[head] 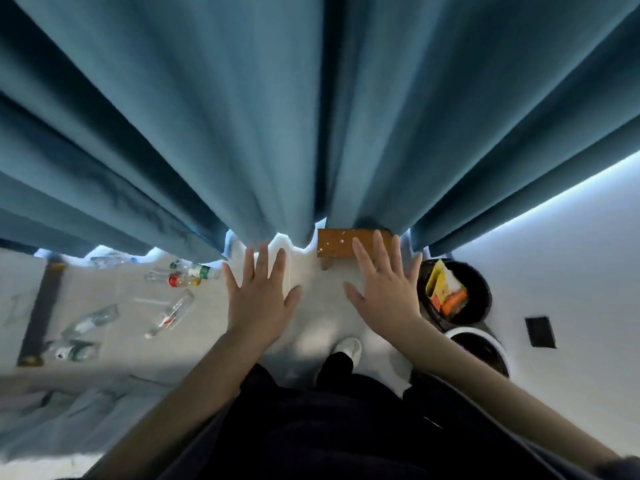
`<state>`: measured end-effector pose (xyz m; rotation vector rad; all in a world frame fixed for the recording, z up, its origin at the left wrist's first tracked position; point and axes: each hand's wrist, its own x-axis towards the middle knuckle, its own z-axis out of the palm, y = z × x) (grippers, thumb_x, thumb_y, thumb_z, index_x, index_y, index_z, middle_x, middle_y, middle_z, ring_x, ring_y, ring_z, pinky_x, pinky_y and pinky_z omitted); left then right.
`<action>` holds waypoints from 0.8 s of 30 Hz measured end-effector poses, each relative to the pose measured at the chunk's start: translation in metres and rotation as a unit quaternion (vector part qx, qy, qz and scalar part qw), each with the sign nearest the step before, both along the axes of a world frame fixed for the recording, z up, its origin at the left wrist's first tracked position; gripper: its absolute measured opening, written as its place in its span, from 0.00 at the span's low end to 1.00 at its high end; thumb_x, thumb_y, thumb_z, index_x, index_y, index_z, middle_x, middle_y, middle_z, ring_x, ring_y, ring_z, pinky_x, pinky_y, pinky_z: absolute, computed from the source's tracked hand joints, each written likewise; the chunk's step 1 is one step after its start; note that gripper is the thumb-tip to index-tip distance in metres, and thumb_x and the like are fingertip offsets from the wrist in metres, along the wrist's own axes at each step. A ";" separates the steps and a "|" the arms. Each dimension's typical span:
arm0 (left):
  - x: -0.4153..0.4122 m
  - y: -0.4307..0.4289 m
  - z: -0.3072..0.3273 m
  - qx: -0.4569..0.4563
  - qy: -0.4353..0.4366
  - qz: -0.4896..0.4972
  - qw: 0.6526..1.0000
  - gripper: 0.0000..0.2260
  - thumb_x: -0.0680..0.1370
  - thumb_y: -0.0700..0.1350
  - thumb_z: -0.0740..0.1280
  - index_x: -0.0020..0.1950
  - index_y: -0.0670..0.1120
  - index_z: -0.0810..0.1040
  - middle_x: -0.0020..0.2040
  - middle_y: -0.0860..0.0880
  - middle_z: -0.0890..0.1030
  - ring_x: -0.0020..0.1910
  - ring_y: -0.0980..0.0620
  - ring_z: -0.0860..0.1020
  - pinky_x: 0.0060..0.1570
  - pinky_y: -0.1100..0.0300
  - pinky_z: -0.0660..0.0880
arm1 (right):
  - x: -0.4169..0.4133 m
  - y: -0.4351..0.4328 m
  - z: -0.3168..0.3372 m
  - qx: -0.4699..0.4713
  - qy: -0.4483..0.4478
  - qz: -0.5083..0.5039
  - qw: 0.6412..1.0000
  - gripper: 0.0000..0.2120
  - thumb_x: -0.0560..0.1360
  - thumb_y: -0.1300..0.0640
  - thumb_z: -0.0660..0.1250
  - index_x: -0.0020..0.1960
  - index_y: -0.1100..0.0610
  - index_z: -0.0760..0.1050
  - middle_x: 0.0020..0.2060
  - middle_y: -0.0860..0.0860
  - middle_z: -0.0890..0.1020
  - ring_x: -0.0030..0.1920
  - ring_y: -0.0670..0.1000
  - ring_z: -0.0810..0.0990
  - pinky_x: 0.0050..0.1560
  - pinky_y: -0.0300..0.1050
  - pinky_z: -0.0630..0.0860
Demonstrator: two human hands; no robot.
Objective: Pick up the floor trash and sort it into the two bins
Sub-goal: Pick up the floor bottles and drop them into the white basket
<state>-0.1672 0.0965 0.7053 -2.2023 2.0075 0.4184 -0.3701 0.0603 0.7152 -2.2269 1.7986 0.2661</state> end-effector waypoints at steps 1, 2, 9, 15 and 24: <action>0.020 0.007 0.000 0.001 -0.004 0.020 1.000 0.30 0.79 0.62 0.50 0.78 0.50 0.50 0.79 0.46 0.47 0.77 0.45 0.43 0.70 0.36 0.43 | 0.022 -0.002 0.001 0.001 -0.002 0.019 1.000 0.34 0.78 0.38 0.53 0.78 0.46 0.41 0.78 0.53 0.42 0.77 0.60 0.38 0.71 0.68 0.38; 0.040 0.015 -0.002 0.003 -0.012 0.037 0.999 0.30 0.79 0.62 0.50 0.78 0.50 0.50 0.79 0.46 0.48 0.77 0.44 0.44 0.70 0.36 0.44 | 0.046 -0.003 0.002 0.001 -0.005 0.037 0.999 0.34 0.78 0.38 0.53 0.78 0.46 0.42 0.78 0.53 0.43 0.77 0.60 0.38 0.71 0.68 0.38; 0.199 0.065 0.002 -0.002 -0.013 0.151 0.989 0.30 0.78 0.62 0.52 0.76 0.48 0.58 0.77 0.43 0.56 0.76 0.42 0.52 0.69 0.33 0.49 | 0.230 0.014 0.001 0.015 -0.011 0.150 0.988 0.34 0.79 0.38 0.51 0.78 0.47 0.39 0.78 0.54 0.41 0.76 0.61 0.38 0.71 0.68 0.41; 0.296 0.104 -0.005 0.037 -0.014 0.226 0.973 0.31 0.79 0.63 0.49 0.78 0.51 0.47 0.79 0.45 0.46 0.77 0.45 0.43 0.70 0.36 0.42 | 0.335 0.032 -0.007 0.048 -0.021 0.212 0.976 0.34 0.79 0.38 0.53 0.78 0.45 0.39 0.78 0.51 0.39 0.76 0.58 0.37 0.72 0.67 0.39; 0.364 0.114 -0.052 0.119 0.028 0.310 0.943 0.33 0.79 0.65 0.47 0.78 0.50 0.45 0.79 0.45 0.43 0.77 0.44 0.41 0.70 0.34 0.41 | 0.408 0.003 -0.047 0.110 0.013 0.286 0.952 0.36 0.79 0.40 0.55 0.78 0.46 0.38 0.77 0.51 0.38 0.76 0.59 0.36 0.71 0.66 0.37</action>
